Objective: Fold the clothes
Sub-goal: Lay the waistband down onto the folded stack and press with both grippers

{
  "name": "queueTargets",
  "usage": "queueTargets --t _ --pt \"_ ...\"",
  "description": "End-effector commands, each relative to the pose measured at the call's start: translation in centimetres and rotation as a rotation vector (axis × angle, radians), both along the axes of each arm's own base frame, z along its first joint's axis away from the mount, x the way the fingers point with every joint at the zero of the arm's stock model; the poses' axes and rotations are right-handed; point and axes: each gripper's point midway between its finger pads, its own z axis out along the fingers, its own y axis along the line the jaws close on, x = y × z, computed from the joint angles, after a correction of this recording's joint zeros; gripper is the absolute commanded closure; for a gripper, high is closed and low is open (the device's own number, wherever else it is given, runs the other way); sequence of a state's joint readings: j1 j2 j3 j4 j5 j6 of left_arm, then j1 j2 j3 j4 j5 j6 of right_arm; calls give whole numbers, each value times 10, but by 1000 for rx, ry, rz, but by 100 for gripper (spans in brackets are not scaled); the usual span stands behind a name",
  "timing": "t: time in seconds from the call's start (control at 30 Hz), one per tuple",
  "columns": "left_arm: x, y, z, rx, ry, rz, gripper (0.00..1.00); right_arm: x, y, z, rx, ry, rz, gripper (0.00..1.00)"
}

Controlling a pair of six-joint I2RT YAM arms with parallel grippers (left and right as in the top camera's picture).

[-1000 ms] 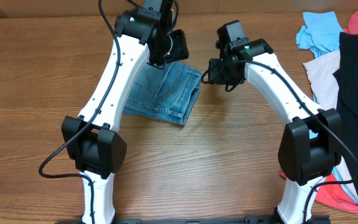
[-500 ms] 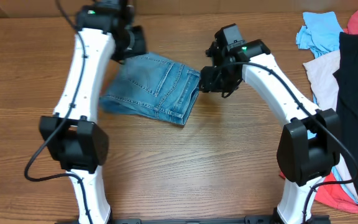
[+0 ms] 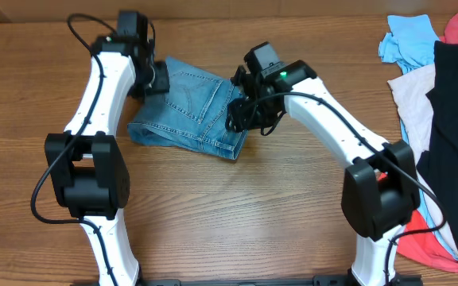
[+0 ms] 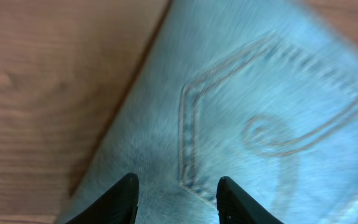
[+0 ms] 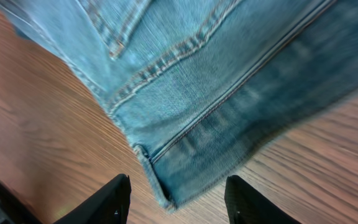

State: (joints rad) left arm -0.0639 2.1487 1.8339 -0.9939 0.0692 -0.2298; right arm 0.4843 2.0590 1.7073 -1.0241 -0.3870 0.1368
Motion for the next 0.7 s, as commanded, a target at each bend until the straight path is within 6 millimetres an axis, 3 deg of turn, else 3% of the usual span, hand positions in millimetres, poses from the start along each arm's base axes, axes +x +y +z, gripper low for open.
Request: queueTargets --t 0.0,0.2,0.33,0.5,0.67 --pt "-14 10 -16 40 31 -8 56 -7 5 -31 -28 64 22 48" --pt "-49 18 -55 57 144 2 56 -9 0 -69 -84 124 17 48" --pt "-80 20 -83 58 237 31 60 0 -20 -88 -192 99 -10 52" --pt "-133 22 -101 62 417 105 65 22 -45 -92 -305 8 -57 53" --pt "-179 13 -100 14 597 160 71 53 -63 -90 -303 -67 -126 52"
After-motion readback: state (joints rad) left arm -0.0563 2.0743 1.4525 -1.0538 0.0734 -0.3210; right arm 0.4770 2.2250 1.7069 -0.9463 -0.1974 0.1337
